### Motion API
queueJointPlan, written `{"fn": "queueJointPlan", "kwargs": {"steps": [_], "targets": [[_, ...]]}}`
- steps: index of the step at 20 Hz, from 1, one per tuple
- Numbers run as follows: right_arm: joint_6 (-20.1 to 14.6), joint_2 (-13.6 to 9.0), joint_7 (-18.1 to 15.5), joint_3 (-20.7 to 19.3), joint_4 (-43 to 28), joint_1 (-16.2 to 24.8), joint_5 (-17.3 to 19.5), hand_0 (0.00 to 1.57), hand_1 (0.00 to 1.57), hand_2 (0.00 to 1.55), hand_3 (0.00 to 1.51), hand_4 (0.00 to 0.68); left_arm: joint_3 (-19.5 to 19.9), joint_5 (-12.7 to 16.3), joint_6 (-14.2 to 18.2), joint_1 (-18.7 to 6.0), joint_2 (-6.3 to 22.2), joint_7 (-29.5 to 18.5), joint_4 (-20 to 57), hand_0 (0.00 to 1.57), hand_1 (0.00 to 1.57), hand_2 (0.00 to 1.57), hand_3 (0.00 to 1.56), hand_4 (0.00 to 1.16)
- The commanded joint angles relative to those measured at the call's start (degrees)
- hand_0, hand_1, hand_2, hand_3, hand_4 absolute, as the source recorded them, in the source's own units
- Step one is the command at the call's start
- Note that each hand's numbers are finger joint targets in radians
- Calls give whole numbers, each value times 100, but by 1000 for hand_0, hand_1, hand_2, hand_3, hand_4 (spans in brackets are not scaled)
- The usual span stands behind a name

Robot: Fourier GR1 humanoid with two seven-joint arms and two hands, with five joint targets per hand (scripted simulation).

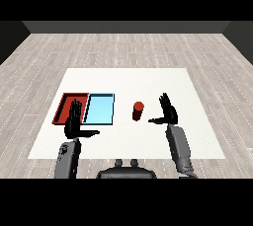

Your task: Pick the red can and put it in the red box

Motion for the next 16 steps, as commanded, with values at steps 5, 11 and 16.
{"fn": "queueJointPlan", "kwargs": {"steps": [5,11,16], "targets": [[36,173,-366,107,504,-6,-139,0,0,0,0,0,-130,-89,305,-236,-112,463,-288,0,0,0,0,0],[-576,337,-382,900,457,91,-419,0,0,0,0,0,132,89,52,-364,51,115,307,0,0,0,0,0],[-588,337,-689,850,1035,-206,-596,0,0,0,0,0,99,29,-59,-156,64,-183,350,0,0,0,0,0]]}}
